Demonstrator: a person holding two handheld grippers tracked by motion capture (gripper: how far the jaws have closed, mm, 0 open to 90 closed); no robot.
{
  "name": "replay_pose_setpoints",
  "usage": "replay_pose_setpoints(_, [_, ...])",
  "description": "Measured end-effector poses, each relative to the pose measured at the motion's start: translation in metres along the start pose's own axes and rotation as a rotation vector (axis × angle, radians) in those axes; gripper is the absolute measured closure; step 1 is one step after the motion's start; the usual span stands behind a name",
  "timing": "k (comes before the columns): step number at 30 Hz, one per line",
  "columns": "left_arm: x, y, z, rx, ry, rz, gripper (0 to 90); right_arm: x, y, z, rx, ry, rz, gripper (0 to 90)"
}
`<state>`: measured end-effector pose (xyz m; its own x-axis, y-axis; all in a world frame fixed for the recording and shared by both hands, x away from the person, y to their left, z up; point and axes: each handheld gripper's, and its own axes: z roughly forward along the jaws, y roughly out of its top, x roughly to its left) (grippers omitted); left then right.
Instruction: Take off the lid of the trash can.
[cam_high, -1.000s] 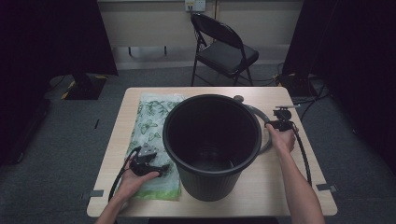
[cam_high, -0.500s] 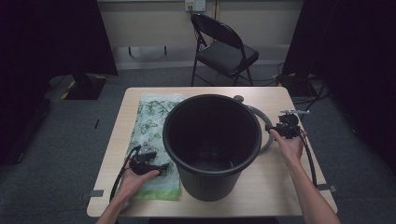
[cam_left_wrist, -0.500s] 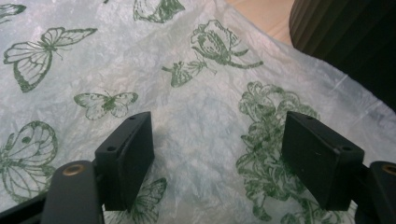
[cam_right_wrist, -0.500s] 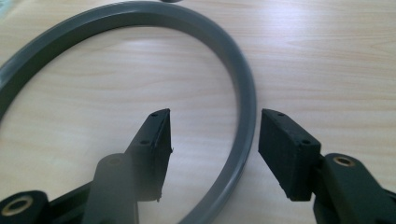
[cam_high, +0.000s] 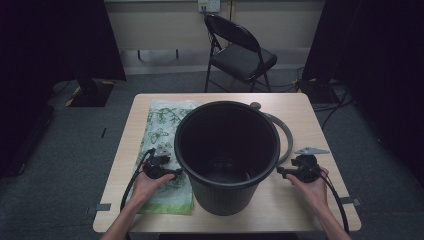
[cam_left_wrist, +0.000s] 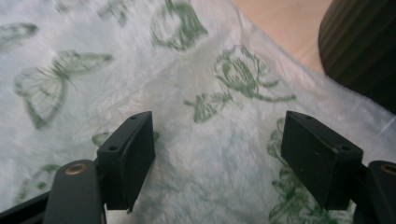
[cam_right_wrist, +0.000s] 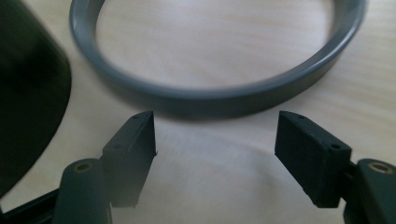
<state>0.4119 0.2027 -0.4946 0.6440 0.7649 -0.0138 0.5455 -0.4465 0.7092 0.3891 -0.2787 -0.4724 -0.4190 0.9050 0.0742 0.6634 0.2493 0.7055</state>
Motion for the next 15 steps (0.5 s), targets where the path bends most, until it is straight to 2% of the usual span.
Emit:
replay_pose_setpoints(1, [0.000,-0.001,0.000,-0.009,-0.004,0.011,25.5,0.003,-0.004,0.001,0.006,0.005,-0.018,28.3])
replay_pose_setpoints(2, [-0.002,-0.002,-0.002,-0.003,-0.004,0.002,25.5,0.006,-0.007,0.003,0.010,0.011,-0.017,28.1])
replay_pose_setpoints(4, [-0.003,-0.005,-0.003,-0.010,0.002,0.021,25.5,0.012,-0.014,0.007,0.016,0.034,-0.026,28.0])
replay_pose_setpoints(8, [-0.007,-0.010,-0.007,-0.017,-0.007,0.028,25.7,0.021,-0.016,0.012,0.030,0.020,-0.083,24.8])
replay_pose_setpoints(10, [-0.011,-0.014,-0.009,-0.029,-0.003,0.023,25.7,0.025,-0.019,0.014,0.010,-0.001,-0.117,23.2])
replay_pose_setpoints(14, [-0.017,-0.018,-0.016,-0.007,-0.017,0.028,25.8,0.025,-0.025,0.014,-0.037,-0.006,-0.107,22.8])
replay_pose_setpoints(15, [-0.019,-0.020,-0.017,-0.018,-0.012,0.022,26.0,0.025,-0.027,0.014,-0.052,-0.005,-0.104,22.9])
